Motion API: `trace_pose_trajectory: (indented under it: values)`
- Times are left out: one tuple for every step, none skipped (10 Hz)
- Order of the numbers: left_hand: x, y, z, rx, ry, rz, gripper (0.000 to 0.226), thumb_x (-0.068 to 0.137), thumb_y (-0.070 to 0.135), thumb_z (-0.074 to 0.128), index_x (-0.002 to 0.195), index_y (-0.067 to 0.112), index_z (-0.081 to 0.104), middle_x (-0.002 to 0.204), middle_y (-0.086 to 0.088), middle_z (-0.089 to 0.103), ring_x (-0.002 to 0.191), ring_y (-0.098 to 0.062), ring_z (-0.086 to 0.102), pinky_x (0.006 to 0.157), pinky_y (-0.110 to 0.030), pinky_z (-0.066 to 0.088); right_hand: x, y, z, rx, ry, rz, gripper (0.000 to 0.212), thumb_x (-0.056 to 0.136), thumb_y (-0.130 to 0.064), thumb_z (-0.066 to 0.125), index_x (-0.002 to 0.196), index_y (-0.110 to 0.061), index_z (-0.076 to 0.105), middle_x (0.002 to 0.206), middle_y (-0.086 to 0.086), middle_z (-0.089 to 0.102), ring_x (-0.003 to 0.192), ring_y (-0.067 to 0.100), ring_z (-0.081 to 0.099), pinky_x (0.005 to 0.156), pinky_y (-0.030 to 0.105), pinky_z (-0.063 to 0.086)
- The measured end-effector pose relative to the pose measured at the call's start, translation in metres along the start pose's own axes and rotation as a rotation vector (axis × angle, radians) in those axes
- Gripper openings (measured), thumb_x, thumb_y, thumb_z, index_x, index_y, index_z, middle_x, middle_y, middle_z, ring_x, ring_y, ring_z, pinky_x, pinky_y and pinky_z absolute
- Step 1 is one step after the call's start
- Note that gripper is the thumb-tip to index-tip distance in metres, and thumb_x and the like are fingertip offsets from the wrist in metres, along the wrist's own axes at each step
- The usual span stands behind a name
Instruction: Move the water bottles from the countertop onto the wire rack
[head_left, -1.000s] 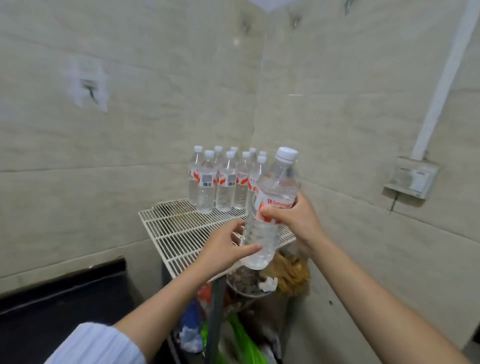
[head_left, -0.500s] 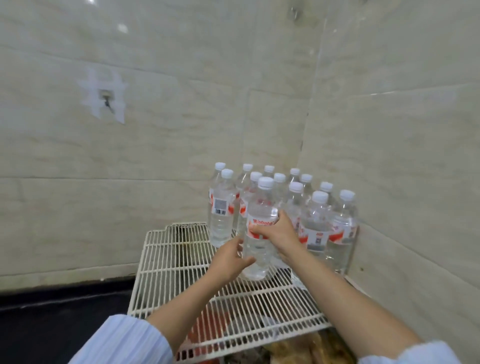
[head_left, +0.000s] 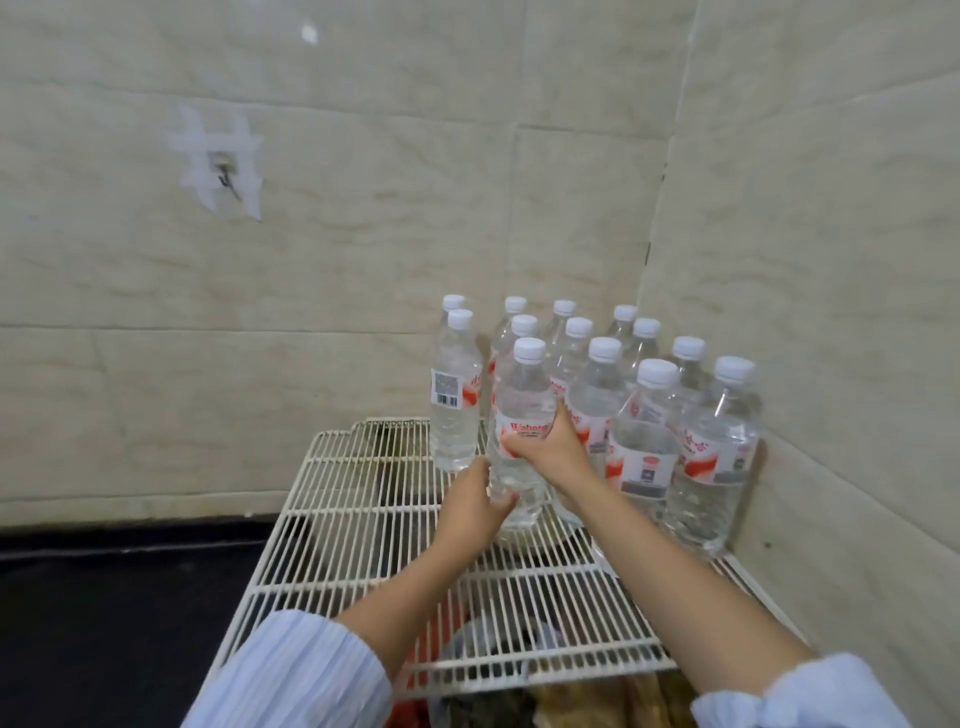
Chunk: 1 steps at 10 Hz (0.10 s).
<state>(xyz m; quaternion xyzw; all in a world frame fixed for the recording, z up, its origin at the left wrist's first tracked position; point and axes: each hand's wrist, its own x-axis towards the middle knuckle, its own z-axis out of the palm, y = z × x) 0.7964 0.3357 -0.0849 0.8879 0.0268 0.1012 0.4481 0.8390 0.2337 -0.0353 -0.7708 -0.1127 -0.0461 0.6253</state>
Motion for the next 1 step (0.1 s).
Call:
trace_pose_trajectory:
  values:
    - [-0.0084,-0.0028,0.0025,0.02,-0.005,-0.008,0.054,0.084,0.026,0.061,0.132,0.011,0.041,0.126,-0.01,0.056,0.109,-0.025,0.058,0.094,-0.041,0.05,-0.0088,0.0116,0.007,0.005,0.041,0.066,0.06,0.073,-0.007,0.072,0.125,-0.015,0.043,0.111,-0.001,0.059,0.107,0.017,0.056,0.095,0.035,0.046]
